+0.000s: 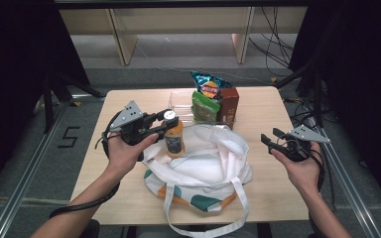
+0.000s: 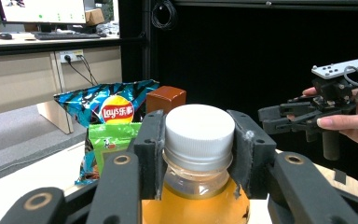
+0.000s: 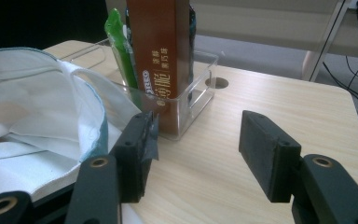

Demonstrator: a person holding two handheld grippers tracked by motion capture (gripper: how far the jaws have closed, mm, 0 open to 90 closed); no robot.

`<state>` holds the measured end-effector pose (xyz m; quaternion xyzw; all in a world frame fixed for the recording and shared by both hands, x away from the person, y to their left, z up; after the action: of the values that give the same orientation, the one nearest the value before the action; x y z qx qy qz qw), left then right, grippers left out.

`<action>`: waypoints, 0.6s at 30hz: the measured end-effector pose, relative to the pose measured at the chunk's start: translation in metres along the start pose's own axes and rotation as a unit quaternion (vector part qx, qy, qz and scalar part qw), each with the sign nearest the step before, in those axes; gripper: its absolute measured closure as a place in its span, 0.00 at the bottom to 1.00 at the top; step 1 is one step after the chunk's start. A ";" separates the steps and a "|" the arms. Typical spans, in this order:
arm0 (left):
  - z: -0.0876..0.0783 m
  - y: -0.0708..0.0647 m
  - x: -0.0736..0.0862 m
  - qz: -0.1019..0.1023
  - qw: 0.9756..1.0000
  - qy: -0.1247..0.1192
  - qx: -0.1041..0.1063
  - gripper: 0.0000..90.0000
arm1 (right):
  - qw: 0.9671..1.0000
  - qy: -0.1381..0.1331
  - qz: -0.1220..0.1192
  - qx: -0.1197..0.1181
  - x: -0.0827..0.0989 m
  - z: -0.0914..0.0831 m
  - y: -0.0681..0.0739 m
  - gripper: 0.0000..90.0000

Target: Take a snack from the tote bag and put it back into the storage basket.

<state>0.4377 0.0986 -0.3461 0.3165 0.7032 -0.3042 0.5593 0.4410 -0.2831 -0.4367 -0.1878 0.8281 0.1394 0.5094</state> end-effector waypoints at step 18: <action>0.001 0.007 -0.015 0.002 1.000 -0.010 -0.004 0.65 | 1.000 0.002 0.006 -0.003 0.001 0.001 0.001 0.51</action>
<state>0.4466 0.1003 -0.3324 0.3128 0.6981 -0.3037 0.5680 0.4407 -0.2818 -0.4377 -0.1845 0.8298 0.1449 0.5063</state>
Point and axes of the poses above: each handheld gripper's, and its own axes: z roughly forward along the jaws, x roughly out of its underside, y roughly to its left, the point moved 5 cm from there along z, roughly forward along the jaws, and after that the axes turned 5 degrees about y, right-handed, at the moved point
